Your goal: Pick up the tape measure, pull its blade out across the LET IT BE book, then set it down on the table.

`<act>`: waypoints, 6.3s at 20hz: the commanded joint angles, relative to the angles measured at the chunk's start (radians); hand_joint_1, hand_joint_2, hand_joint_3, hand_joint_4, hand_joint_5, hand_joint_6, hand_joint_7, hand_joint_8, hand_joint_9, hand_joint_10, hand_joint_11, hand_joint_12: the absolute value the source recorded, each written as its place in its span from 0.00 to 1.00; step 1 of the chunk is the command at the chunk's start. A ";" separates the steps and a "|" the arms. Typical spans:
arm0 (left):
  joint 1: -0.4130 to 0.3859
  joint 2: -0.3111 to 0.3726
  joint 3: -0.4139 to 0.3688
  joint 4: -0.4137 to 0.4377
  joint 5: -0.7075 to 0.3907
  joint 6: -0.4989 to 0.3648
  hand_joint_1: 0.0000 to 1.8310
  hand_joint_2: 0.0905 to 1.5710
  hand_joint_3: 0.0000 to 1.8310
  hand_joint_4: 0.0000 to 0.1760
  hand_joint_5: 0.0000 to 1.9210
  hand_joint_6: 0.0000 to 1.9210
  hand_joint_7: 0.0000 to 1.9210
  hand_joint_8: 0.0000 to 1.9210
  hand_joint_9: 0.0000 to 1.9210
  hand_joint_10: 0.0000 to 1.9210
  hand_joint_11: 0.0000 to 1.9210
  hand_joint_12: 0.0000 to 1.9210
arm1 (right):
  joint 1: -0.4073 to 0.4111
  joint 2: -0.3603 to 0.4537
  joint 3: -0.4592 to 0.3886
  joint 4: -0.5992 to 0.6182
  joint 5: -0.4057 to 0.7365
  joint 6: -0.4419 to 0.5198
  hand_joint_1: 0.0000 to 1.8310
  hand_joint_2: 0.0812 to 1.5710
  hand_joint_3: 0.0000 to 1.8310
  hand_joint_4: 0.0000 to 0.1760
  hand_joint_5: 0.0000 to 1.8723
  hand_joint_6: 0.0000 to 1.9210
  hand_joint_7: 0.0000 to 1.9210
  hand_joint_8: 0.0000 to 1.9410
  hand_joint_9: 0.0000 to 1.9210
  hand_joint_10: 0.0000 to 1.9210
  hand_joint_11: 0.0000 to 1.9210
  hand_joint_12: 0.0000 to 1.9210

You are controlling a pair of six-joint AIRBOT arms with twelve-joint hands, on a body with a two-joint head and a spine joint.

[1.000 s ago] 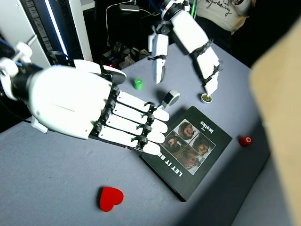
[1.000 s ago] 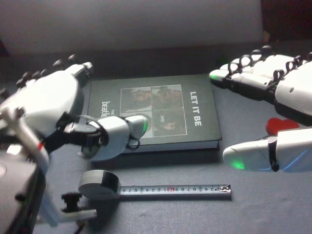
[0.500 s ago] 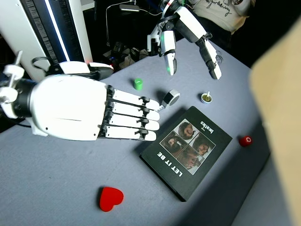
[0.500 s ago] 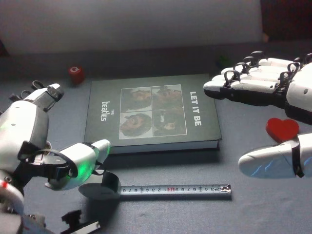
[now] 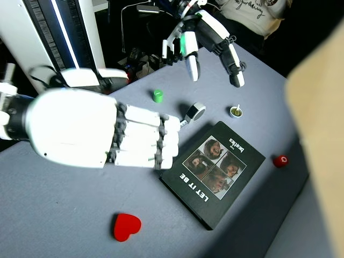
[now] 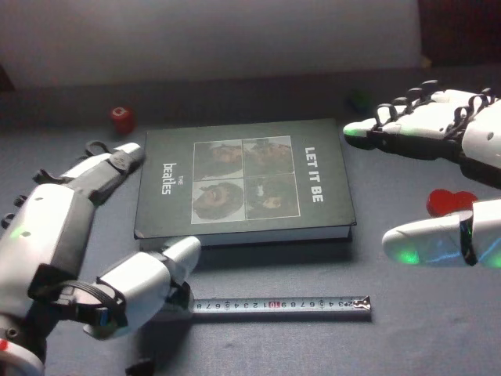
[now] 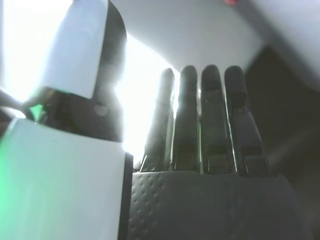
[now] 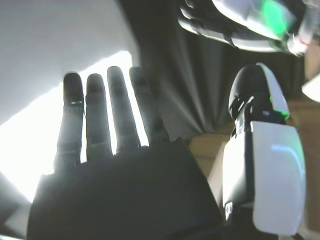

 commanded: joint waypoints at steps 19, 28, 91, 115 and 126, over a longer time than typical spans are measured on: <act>-0.533 0.062 0.126 -0.146 0.272 0.615 0.67 0.66 0.00 0.00 0.23 0.00 0.22 0.00 0.20 0.00 0.07 0.36 | 0.014 -0.020 -0.169 0.633 0.265 -0.820 0.07 0.64 0.00 0.00 0.08 0.00 0.10 0.00 0.06 0.00 0.00 0.25; -0.618 0.149 0.149 -0.265 0.549 0.803 0.68 0.66 0.00 0.00 0.23 0.00 0.22 0.00 0.20 0.00 0.08 0.35 | 0.020 -0.021 -0.174 0.633 0.265 -0.817 0.08 0.64 0.00 0.00 0.07 0.00 0.08 0.00 0.05 0.00 0.00 0.23; 0.187 0.010 0.338 0.312 0.466 -0.154 0.73 0.66 0.00 0.00 0.26 0.00 0.25 0.00 0.22 0.00 0.09 0.32 | 0.039 -0.018 -0.196 0.633 0.292 -0.775 0.09 0.65 0.00 0.00 0.07 0.00 0.09 0.00 0.05 0.00 0.00 0.23; 0.274 -0.038 0.365 0.335 0.390 -0.112 0.73 0.66 0.00 0.00 0.24 0.00 0.24 0.00 0.22 0.00 0.10 0.32 | 0.040 -0.019 -0.196 0.632 0.289 -0.776 0.08 0.65 0.00 0.00 0.06 0.00 0.08 0.00 0.05 0.00 0.00 0.20; 0.278 -0.043 0.360 0.364 0.372 -0.097 0.75 0.67 0.00 0.00 0.52 0.44 0.60 0.28 0.48 0.58 0.43 0.26 | 0.042 -0.020 -0.196 0.630 0.278 -0.778 0.08 0.65 0.00 0.00 0.06 0.00 0.08 0.00 0.05 0.00 0.00 0.23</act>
